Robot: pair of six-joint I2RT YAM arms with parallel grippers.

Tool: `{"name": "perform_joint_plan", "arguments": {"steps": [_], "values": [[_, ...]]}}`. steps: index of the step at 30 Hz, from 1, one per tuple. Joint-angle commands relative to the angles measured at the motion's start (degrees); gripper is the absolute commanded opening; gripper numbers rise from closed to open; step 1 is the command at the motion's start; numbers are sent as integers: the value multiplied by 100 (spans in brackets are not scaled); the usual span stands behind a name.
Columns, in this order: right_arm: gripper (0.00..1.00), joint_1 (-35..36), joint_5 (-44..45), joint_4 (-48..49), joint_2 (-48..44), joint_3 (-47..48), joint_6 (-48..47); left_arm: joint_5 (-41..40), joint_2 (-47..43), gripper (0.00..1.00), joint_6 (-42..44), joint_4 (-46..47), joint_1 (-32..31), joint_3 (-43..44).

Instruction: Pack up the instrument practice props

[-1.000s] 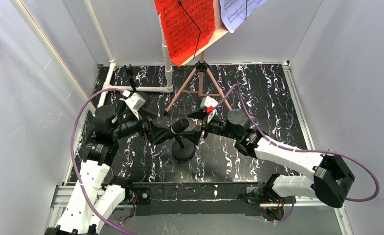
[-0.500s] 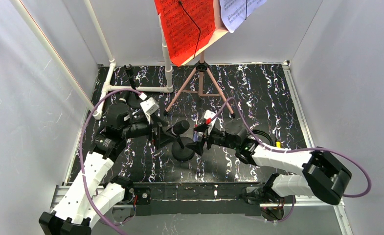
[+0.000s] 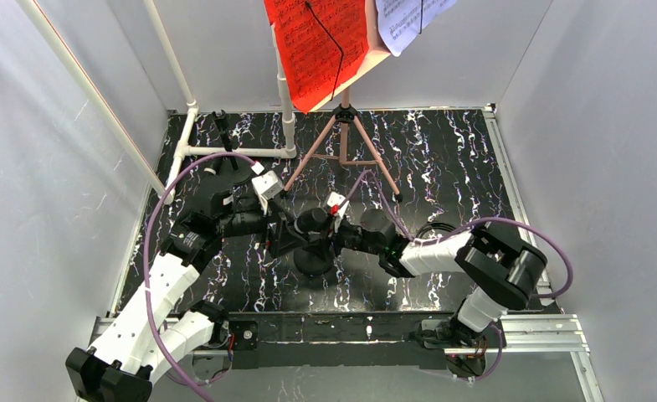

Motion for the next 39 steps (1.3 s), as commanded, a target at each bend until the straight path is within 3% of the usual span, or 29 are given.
{"name": "perform_joint_plan", "arguments": {"steps": [1, 9, 17, 21, 27, 39], "values": [[64, 88, -113, 736, 294, 516, 58, -163, -19, 89, 157, -211, -30, 204], [31, 242, -334, 845, 707, 894, 63, -207, 47, 87, 168, -263, -25, 239], [24, 296, -440, 850, 1021, 1179, 61, -600, -37, 87, 187, -305, -25, 231], [27, 292, -386, 1078, 1122, 1029, 195, -739, -13, 86, 191, -303, -27, 231], [42, 291, -313, 1537, 1096, 714, 476, -865, 28, 80, 371, -190, -25, 310], [66, 298, -110, 1785, 777, 454, 532, -196, 528, 77, 947, 83, -25, 638]]}}
